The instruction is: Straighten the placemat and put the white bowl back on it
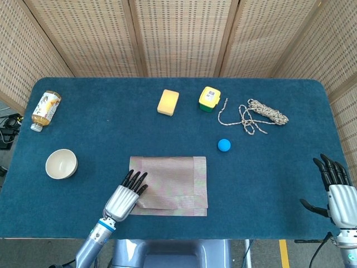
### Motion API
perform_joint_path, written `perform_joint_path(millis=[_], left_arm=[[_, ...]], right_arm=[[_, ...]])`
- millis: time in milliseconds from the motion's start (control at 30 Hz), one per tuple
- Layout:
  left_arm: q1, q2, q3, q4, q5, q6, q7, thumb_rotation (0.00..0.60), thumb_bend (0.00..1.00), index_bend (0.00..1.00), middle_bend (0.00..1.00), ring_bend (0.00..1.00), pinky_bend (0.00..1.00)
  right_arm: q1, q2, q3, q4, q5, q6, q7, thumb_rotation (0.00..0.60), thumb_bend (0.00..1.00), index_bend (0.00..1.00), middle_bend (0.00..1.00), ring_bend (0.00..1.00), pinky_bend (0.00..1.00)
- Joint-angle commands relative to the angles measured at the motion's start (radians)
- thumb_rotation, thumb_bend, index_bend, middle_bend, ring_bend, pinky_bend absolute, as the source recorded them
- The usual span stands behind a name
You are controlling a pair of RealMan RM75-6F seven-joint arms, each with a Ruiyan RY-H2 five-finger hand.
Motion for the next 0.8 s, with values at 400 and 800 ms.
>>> perform_joint_path(millis=[400,800], left_arm=[[-0.034,-0.047,-0.048,0.063,0.041,0.051,-0.098,0.600,0.45,0.67,0.00,0.00,0.00],[-0.048,-0.021,-0.066,0.044,0.046,0.069,-0.133,0.600,0.45,0.70,0.00,0.00,0.00]], right_arm=[[0.001,0.001,0.002,0.001,0.010,-0.007,0.006,0.600,0.13,0.00,0.00,0.00,0.00],[0.010,-0.007,0.006,0.007,0.028,-0.028,-0.012,0.600,0.13,0.00,0.00,0.00,0.00]])
